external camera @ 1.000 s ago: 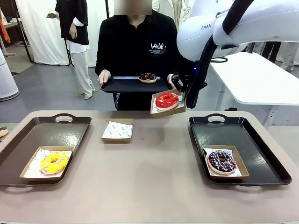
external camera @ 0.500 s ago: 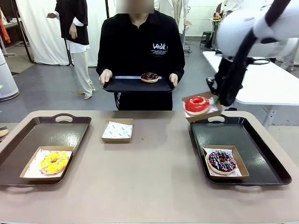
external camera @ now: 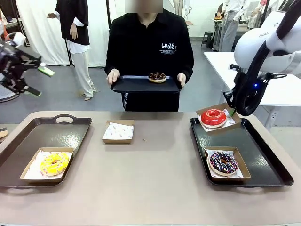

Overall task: Individually package the donuts and arrange them on the tray.
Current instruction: Place the picked Paper togo box on the Handle tray while simultaneously picking up another Paper togo box from the table with the other hand.

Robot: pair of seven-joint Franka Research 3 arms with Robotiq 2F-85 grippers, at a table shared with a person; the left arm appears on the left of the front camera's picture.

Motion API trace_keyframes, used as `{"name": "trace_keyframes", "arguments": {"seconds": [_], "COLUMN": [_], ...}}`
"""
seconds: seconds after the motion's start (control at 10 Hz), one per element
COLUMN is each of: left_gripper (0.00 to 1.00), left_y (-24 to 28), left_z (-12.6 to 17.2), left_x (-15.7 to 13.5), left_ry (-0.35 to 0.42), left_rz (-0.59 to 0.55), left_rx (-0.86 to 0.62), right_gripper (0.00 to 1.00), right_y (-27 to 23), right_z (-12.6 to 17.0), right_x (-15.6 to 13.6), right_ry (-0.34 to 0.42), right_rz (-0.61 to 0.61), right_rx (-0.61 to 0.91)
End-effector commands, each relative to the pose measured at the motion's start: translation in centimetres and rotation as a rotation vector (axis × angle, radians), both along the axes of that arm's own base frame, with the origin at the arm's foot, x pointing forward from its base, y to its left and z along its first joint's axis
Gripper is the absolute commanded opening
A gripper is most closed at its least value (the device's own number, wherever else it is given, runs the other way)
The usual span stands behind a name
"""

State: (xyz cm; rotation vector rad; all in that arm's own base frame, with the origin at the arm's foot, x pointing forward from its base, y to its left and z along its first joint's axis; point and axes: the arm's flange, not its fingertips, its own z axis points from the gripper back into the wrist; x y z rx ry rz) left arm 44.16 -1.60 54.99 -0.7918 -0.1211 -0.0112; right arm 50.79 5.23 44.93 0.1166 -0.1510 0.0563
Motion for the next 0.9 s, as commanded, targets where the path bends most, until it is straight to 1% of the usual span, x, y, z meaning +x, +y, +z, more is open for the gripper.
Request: {"name": "trace_keyframes", "arguments": {"seconds": [0.0,0.2,0.3,0.4,0.5,0.6,0.8], "left_gripper": [1.0,1.0,1.0,1.0,1.0,1.0,1.0], "left_y": [-2.9,-6.7,-8.3,-10.1,-11.6,-12.7,-15.2], "left_z": [-0.9,-3.0,-4.4,-5.5,-6.5,-7.5,-9.5], "left_x": [2.7,4.4,5.1,5.9,6.4,6.9,8.1], "left_ry": [0.041,0.061,0.067,0.06,0.063,0.053,0.001], "left_rz": [0.005,-0.007,-0.022,-0.065,-0.079,-0.07,-0.044], "left_rx": [0.164,0.278,0.335,0.372,0.404,0.448,0.509], "right_gripper": [0.01,0.01,0.01,0.01,0.01,0.01,0.01], "right_y": [-0.6,-0.7,-0.3,-0.3,-0.3,-0.3,-0.3], "right_z": [-1.8,-3.4,-1.8,-1.8,-1.8,-1.8,-1.8], "right_x": [0.7,1.5,0.9,0.9,0.9,0.9,0.9], "right_ry": [-0.03,-0.035,-0.01,-0.01,-0.01,-0.01,-0.01], "right_rz": [0.017,-0.009,-0.002,-0.002,-0.002,-0.002,-0.002], "right_rx": [0.068,0.129,0.035,0.035,0.035,0.035,0.035]}}
